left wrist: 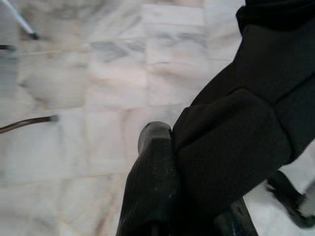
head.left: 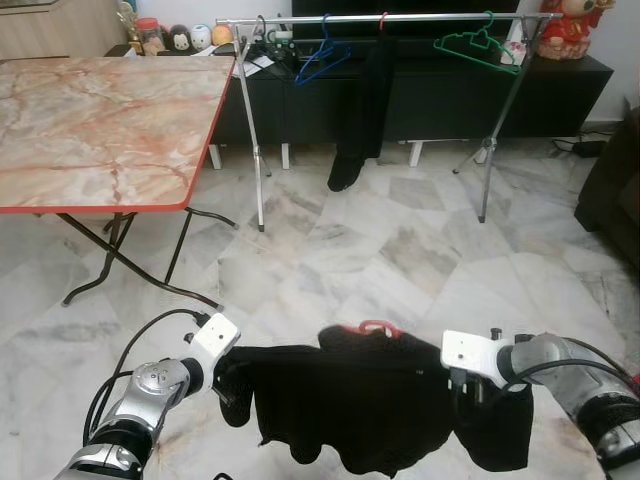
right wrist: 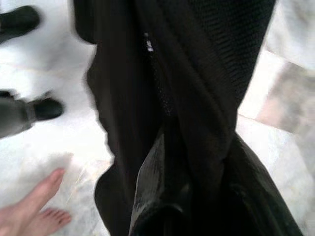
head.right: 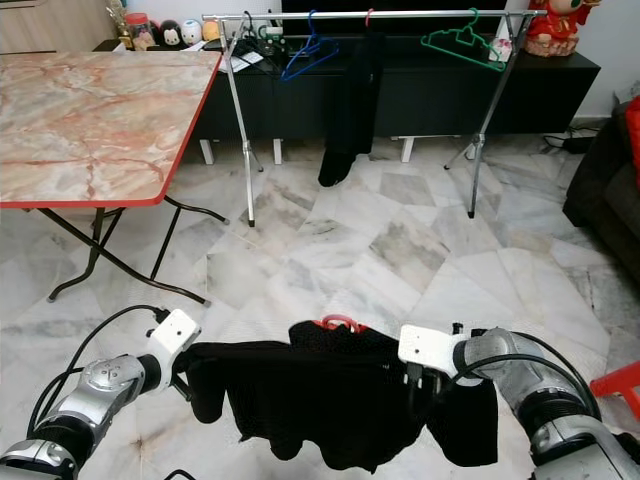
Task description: Hang hanger
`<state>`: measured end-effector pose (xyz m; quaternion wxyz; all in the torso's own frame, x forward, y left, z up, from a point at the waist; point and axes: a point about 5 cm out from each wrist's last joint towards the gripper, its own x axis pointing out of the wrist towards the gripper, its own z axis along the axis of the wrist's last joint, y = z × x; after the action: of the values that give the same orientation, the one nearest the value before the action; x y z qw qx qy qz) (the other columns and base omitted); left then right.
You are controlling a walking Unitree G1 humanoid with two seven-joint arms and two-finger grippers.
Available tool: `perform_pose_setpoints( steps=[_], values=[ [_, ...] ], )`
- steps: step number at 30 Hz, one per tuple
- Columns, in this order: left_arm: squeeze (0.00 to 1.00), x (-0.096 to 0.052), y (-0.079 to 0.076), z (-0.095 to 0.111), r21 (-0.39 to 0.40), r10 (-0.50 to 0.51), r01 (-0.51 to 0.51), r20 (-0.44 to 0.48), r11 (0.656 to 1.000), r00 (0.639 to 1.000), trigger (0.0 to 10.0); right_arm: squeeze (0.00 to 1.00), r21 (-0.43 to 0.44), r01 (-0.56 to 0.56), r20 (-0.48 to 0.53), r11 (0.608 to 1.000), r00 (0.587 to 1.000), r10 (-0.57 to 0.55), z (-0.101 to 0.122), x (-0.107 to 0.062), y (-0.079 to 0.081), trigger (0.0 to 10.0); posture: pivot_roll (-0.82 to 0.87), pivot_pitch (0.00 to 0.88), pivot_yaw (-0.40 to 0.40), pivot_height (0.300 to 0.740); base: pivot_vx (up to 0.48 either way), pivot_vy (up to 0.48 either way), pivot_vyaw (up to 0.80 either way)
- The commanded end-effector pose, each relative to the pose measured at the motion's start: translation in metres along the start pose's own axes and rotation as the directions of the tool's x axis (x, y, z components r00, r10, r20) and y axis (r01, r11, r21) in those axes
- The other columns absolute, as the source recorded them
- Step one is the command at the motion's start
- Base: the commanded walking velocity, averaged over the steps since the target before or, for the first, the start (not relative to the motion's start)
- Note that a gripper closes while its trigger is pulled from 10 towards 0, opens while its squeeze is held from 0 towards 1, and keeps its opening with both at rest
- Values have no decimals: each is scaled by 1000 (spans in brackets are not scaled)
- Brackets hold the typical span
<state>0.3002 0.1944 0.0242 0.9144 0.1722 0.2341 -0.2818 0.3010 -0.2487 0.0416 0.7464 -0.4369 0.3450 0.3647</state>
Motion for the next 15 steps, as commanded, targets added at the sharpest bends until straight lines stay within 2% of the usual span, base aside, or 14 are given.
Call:
perform_pose_setpoints(
  steps=[1,3,4,5,6,7,8,11,12,13,15],
  values=[
    [0,-7,13,-6,-17,87,-87,-22,996,996,0,0,62,109,-85,992,991,-104,-16,-7,-10,10000,-63,0,-21,727,0,0,0],
    [0,-7,16,-6,-15,132,-132,-28,991,991,0,0,117,222,-117,968,971,-209,-17,-3,-11,10000,-61,0,-20,727,0,0,0],
    [0,-7,16,-6,-15,132,-132,-28,991,991,0,0,117,222,-117,968,971,-209,-17,-3,-11,10000,-61,0,-20,727,0,0,0],
    [0,-7,16,-6,-13,137,-137,-31,990,990,0,0,159,252,-100,955,966,-238,-15,-1,-11,10000,-60,0,-21,727,0,0,0],
    [0,-5,15,-8,-10,154,-155,-49,988,987,0,0,259,295,-64,920,955,-289,-8,3,-11,10000,-60,0,-21,727,0,0,0],
    [0,-4,14,-8,-11,158,-159,-54,987,986,0,0,294,319,-60,901,947,-316,-6,5,-10,10000,-60,0,-21,727,0,0,0],
    [0,-4,13,-8,-12,160,-161,-57,987,985,0,0,310,333,-60,891,942,-331,-6,6,-10,10000,-60,0,-21,727,0,0,0],
    [0,-1,14,-11,7,250,-251,-101,968,963,0,0,375,371,-79,850,926,-369,-5,9,-7,10000,-56,0,-19,727,0,0,0],
    [0,-1,14,-11,7,250,-251,-101,968,963,0,0,375,371,-79,850,926,-369,-5,9,-7,10000,-56,0,-19,727,0,0,0],
    [0,-1,14,-15,5,287,-289,-141,957,948,0,0,421,391,-80,818,915,-396,-4,10,-7,10000,-57,0,-18,727,0,0,0],
    [0,1,9,-20,3,275,-279,-178,960,945,0,0,440,413,-75,798,902,-425,-2,10,-9,10000,-60,0,-18,727,0,0,0]
  ],
)
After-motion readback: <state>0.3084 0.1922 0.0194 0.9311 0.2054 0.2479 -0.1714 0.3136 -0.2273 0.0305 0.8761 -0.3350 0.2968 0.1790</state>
